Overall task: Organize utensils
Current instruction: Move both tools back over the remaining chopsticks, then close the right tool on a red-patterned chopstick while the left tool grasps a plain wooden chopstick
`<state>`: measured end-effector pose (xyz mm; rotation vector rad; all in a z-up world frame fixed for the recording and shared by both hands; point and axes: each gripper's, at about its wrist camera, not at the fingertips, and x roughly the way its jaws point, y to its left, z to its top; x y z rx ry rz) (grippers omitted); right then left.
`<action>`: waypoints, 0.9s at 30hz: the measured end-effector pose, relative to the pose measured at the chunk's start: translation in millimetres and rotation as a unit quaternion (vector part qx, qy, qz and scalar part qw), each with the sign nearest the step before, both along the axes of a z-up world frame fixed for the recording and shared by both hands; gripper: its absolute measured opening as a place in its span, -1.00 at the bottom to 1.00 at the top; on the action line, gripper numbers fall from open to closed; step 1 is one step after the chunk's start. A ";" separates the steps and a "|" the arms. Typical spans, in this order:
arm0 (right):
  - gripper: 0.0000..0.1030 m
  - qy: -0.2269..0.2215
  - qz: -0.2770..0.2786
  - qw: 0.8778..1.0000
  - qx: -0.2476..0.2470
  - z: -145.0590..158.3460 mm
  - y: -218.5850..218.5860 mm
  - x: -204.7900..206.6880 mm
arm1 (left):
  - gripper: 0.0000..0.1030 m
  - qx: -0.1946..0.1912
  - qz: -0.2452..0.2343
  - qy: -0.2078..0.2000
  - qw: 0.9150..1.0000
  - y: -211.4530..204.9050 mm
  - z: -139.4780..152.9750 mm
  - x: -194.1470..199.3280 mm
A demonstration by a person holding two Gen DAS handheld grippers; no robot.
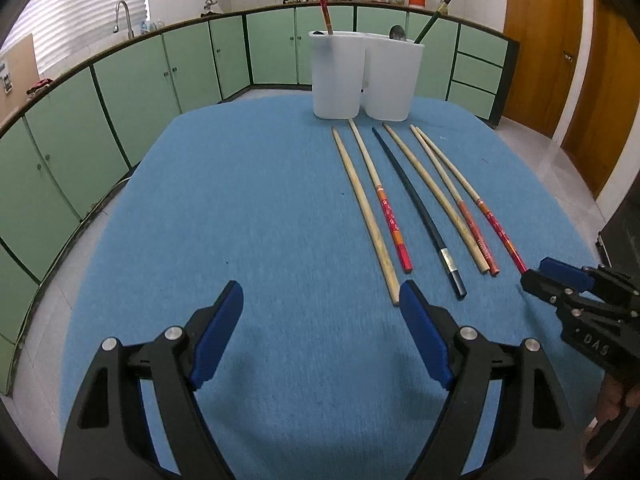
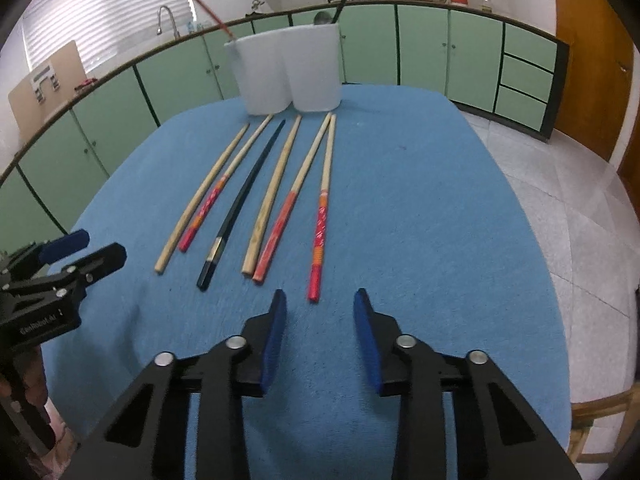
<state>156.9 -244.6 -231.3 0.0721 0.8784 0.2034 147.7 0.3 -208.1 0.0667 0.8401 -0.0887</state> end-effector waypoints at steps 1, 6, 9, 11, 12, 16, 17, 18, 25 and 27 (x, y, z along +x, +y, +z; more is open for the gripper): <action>-0.42 -0.002 0.000 1.000 -0.003 -0.7 1.7 -1.3 | 0.51 -0.001 0.000 0.000 1.000 -0.1 -0.4 -0.2; -0.55 -0.010 -0.004 1.000 -0.008 -1.3 4.3 0.4 | 0.51 -0.001 0.001 0.003 1.000 -2.2 -1.3 1.4; -0.65 -0.012 -0.007 1.000 -0.009 -1.3 4.8 4.2 | 0.51 -0.003 0.001 0.004 1.000 -3.2 -1.4 3.2; -0.68 -0.015 -0.006 1.000 -0.015 -1.6 6.6 5.1 | 0.51 -0.005 0.001 0.004 1.000 -3.6 -1.1 2.6; -0.69 -0.017 -0.006 1.000 -0.018 -2.1 8.3 5.4 | 0.51 -0.005 0.000 0.004 1.000 -4.5 -0.8 2.8; -0.87 -0.022 -0.003 0.999 -0.027 -2.5 14.2 3.3 | 0.51 -0.014 -0.005 0.005 1.000 -8.6 0.2 2.2; -0.88 -0.023 -0.001 0.999 -0.030 -2.5 16.0 3.5 | 0.51 -0.017 -0.007 0.007 1.000 -10.0 0.1 1.6; -0.88 -0.024 -0.001 0.999 -0.034 -2.2 17.3 3.2 | 0.51 -0.019 -0.008 0.008 1.000 -11.2 0.1 1.6; -0.89 -0.024 -0.013 0.999 -0.031 1.1 8.5 3.6 | 0.32 -0.018 -0.022 0.023 0.999 -24.8 -10.0 7.4; -0.89 -0.026 -0.016 0.999 -0.028 2.5 4.5 2.7 | 0.17 -0.017 -0.024 0.031 0.999 -26.6 -15.6 10.9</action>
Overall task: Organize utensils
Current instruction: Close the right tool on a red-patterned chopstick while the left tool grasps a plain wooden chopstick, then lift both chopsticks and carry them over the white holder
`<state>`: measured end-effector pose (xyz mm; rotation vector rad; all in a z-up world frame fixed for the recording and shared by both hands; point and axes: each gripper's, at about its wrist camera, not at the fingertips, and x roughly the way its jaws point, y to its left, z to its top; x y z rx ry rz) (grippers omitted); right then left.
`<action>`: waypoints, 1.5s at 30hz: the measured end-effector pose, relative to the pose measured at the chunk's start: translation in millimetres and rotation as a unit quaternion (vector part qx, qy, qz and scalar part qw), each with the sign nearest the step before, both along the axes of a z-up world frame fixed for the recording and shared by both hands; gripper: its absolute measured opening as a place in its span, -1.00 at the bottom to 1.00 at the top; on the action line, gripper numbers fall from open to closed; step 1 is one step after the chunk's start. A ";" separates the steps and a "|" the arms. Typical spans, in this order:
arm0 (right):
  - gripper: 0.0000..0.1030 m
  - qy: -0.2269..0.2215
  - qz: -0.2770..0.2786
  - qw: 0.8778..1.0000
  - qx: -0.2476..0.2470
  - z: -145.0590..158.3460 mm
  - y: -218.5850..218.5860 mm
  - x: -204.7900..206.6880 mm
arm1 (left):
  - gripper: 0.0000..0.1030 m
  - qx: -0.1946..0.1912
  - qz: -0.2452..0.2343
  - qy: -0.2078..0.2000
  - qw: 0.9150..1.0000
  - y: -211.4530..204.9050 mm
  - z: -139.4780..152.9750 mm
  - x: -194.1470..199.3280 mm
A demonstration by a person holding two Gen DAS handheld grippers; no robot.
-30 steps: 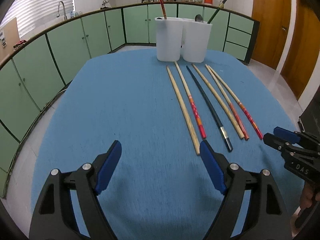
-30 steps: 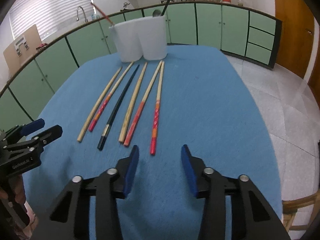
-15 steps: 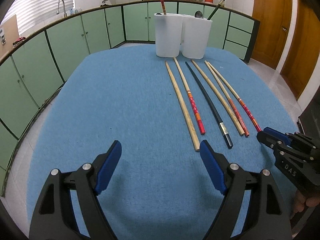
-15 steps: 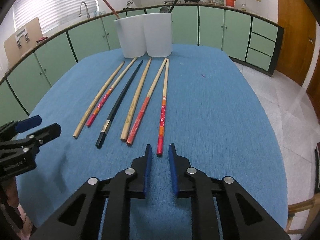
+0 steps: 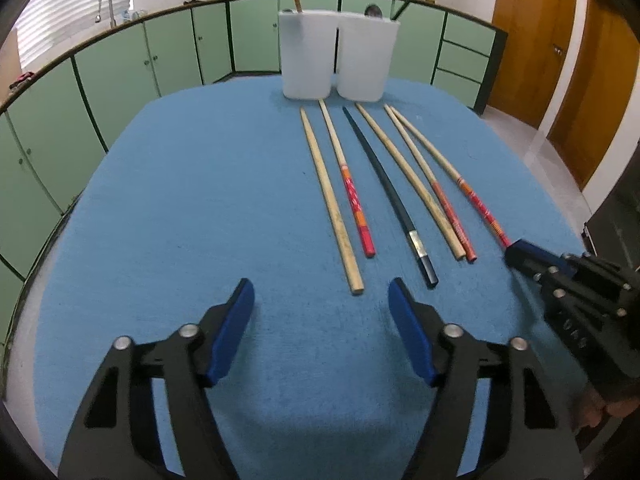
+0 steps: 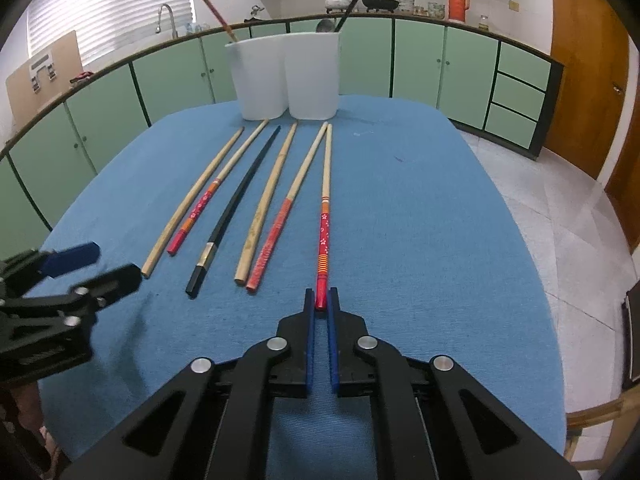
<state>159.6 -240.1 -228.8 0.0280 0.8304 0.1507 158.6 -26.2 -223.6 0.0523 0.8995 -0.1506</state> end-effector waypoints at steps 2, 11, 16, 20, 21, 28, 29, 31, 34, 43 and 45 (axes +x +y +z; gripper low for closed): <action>-0.89 0.000 -0.001 1.000 0.002 0.0 -2.6 -0.5 | 0.03 -0.001 0.001 0.008 1.000 -1.3 -5.6 3.3; -0.89 0.003 -0.004 1.000 0.006 -3.5 -5.7 0.4 | -0.51 0.006 0.003 -0.002 1.000 -8.4 -6.2 5.9; -0.89 0.002 -0.007 1.000 0.013 -4.8 -6.8 1.3 | -0.63 0.007 0.006 -0.006 1.000 -15.5 -6.9 9.0; -0.89 0.002 -0.008 1.000 0.014 -5.7 -7.3 0.7 | -0.85 0.006 0.008 -0.010 1.000 -17.5 -8.9 9.1; -0.89 0.002 -0.008 1.000 0.015 -5.7 -7.1 0.7 | -0.85 0.007 0.009 -0.011 1.000 -18.0 -8.7 9.1; -0.89 -0.001 -0.005 1.000 0.002 -0.1 -6.3 -0.5 | -0.88 0.015 0.010 -0.019 1.000 -8.7 3.7 5.1; -0.89 -0.005 -0.006 1.000 0.000 3.9 -7.5 -1.6 | -0.88 0.019 0.010 -0.023 1.000 -6.9 6.8 3.9; -0.89 -0.015 -0.006 1.000 0.000 13.8 -10.8 -3.4 | -0.89 0.029 0.005 -0.036 0.999 -3.6 18.6 0.0; -0.89 -0.031 -0.006 0.999 -0.004 30.4 -16.6 -5.9 | -0.89 0.038 0.003 -0.057 0.998 -0.7 36.3 -6.2; -0.89 -0.076 -0.003 0.997 -0.018 88.3 -30.7 -7.4 | -0.88 0.042 0.003 -0.126 0.991 3.7 95.0 -17.2; -0.89 -0.087 -0.001 0.996 -0.025 102.8 -33.0 -5.0 | -0.88 0.040 0.002 -0.138 0.990 4.4 107.6 -16.0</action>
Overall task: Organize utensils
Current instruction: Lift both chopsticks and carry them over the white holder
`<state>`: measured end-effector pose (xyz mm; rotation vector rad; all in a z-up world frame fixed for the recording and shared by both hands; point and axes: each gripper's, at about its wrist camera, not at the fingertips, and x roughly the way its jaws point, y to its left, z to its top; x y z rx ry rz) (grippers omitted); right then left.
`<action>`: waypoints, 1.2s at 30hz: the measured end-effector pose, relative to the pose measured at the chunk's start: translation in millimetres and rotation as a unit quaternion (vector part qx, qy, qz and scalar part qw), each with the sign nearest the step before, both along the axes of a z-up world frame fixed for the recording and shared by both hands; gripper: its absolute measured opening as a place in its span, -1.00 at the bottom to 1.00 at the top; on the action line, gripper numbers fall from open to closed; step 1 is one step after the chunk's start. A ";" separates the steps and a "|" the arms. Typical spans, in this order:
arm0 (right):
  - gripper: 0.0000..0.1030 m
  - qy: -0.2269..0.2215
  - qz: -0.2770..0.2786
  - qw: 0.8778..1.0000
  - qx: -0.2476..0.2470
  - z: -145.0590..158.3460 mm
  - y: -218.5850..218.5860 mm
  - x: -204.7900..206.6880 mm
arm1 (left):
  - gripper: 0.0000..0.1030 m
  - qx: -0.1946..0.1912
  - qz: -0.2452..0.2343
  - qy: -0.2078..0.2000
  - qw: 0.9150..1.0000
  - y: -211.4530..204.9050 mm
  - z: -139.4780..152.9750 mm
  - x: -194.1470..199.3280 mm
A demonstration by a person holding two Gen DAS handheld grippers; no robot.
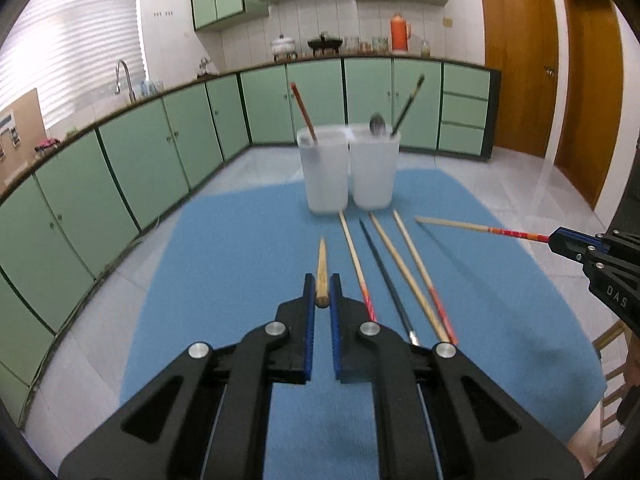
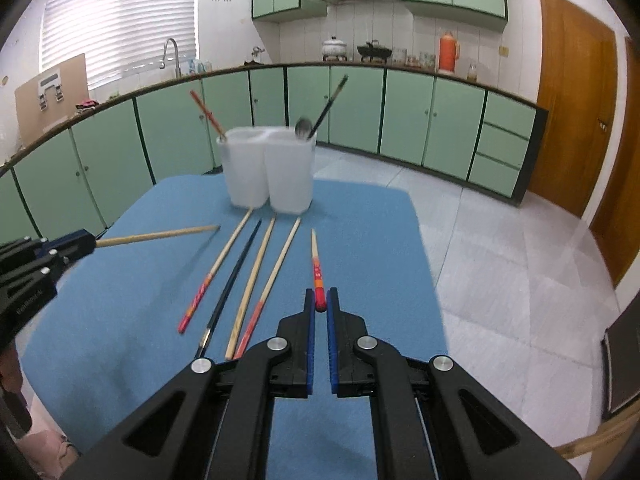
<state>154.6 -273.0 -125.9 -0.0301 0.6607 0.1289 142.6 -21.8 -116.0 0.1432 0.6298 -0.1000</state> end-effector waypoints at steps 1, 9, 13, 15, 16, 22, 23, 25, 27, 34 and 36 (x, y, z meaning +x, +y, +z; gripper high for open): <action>-0.89 -0.005 0.002 1.000 -0.001 6.7 -0.7 1.7 | -0.88 -0.004 -0.001 -0.006 1.000 1.0 7.1 0.8; -0.89 -0.027 0.027 0.999 0.003 52.0 -10.8 18.1 | -0.88 -0.033 -0.008 -0.022 0.999 8.2 48.5 17.1; -0.89 -0.031 0.047 0.998 0.003 71.3 -12.2 28.3 | -0.89 -0.048 -0.019 -0.018 0.999 10.1 65.7 27.0; -0.89 -0.029 0.059 0.998 0.006 78.2 -11.7 32.9 | -0.89 -0.058 -0.024 -0.015 0.998 12.2 74.5 31.8; -0.89 -0.026 0.069 0.997 0.011 83.7 -11.5 36.8 | -0.89 -0.062 -0.026 -0.015 0.998 13.2 77.9 33.7; -0.90 -0.023 0.101 0.995 0.012 105.4 -7.6 49.2 | -0.89 -0.068 -0.041 -0.023 0.997 12.0 96.2 38.6; -0.90 -0.024 0.107 0.994 0.010 109.6 -6.6 50.7 | -0.89 -0.068 -0.043 -0.025 0.996 11.1 98.5 38.4; -0.90 -0.026 0.114 0.993 0.007 115.2 -5.3 52.5 | -0.89 -0.066 -0.049 -0.031 0.996 9.7 105.2 38.4; -0.90 -0.030 0.122 0.992 0.004 121.4 -2.2 53.8 | -0.89 -0.067 -0.056 -0.036 0.996 7.6 110.8 38.5; -0.90 -0.050 0.136 0.989 0.014 147.7 0.9 60.7 | -0.89 -0.075 -0.067 -0.064 0.993 4.2 135.6 42.3; -0.90 -0.061 0.137 0.989 0.015 157.2 0.9 64.0 | -0.89 -0.078 -0.069 -0.080 0.991 3.0 147.1 45.9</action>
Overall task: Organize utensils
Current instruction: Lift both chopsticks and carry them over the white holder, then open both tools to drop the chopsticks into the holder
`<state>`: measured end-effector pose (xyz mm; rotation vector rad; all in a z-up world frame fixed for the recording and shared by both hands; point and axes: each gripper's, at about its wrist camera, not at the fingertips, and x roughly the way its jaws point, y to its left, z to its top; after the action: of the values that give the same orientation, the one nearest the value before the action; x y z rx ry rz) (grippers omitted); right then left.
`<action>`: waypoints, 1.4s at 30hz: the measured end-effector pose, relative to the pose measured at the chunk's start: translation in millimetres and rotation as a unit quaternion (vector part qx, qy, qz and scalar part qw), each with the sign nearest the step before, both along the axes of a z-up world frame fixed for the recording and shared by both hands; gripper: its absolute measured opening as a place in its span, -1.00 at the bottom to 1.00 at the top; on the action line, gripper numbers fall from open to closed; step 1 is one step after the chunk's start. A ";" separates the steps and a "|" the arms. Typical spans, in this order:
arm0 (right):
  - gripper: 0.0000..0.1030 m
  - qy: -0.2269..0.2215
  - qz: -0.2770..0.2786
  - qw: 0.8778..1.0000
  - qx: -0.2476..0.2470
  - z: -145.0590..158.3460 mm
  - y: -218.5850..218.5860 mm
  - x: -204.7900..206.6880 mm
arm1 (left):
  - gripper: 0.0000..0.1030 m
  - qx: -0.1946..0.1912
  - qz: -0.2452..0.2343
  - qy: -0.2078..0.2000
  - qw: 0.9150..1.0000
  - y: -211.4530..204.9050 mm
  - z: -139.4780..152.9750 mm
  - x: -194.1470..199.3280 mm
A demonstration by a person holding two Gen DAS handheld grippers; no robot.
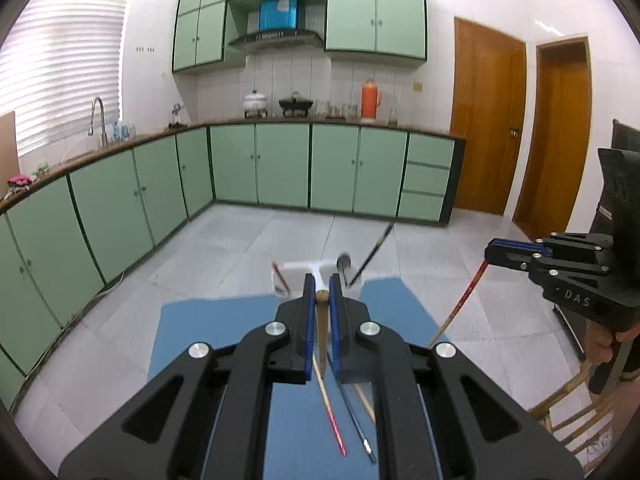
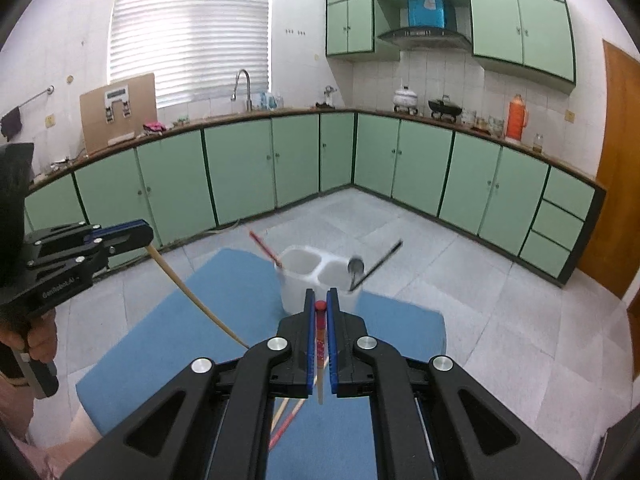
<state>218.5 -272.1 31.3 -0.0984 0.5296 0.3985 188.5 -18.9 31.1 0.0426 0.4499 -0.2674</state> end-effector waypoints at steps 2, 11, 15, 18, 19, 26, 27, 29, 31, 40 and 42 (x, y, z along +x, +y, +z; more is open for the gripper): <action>-0.90 -0.013 0.000 1.000 0.005 13.3 1.6 6.0 | -0.89 -0.003 0.000 -0.013 1.000 -2.1 9.4 2.7; -0.90 -0.075 -0.002 0.997 0.036 73.7 7.7 43.0 | -0.89 -0.008 0.010 -0.090 0.996 -17.8 62.4 32.3; -0.90 -0.092 -0.010 0.995 0.036 84.9 13.4 66.6 | -0.89 -0.014 0.019 -0.105 0.994 -22.2 71.0 59.0; -0.90 -0.093 -0.019 0.995 0.031 83.5 21.2 88.9 | -0.89 -0.025 0.024 -0.102 0.994 -24.4 67.8 84.8; -0.90 -0.093 -0.022 0.995 0.029 80.5 23.1 98.0 | -0.89 -0.028 0.025 -0.102 0.994 -24.7 66.0 92.0; -0.90 -0.055 -0.034 0.997 0.044 37.8 26.8 151.9 | -0.89 -0.025 0.041 -0.101 0.994 -28.8 31.6 150.5; -0.90 -0.051 -0.036 0.997 0.043 31.6 28.2 156.5 | -0.89 -0.023 0.042 -0.095 0.994 -28.9 25.8 159.0; -0.90 -0.040 -0.036 0.998 0.043 17.2 29.8 166.2 | -0.89 -0.020 0.045 -0.084 0.995 -28.9 15.6 169.5; -0.90 -0.030 -0.037 0.998 0.045 6.8 29.8 173.8 | -0.89 -0.019 0.048 -0.069 0.996 -29.0 1.6 181.1; -0.90 0.004 -0.043 0.998 0.053 -30.9 28.3 192.2 | -0.88 -0.014 0.048 -0.026 0.998 -26.2 -36.3 201.0; -0.90 0.009 -0.043 0.998 0.054 -36.8 28.9 191.4 | -0.88 -0.012 0.047 -0.018 0.999 -26.2 -42.6 203.5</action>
<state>410.0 -243.2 -5.5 0.0328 0.5273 0.3428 391.9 -45.1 -11.5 0.0027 0.4127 -0.1792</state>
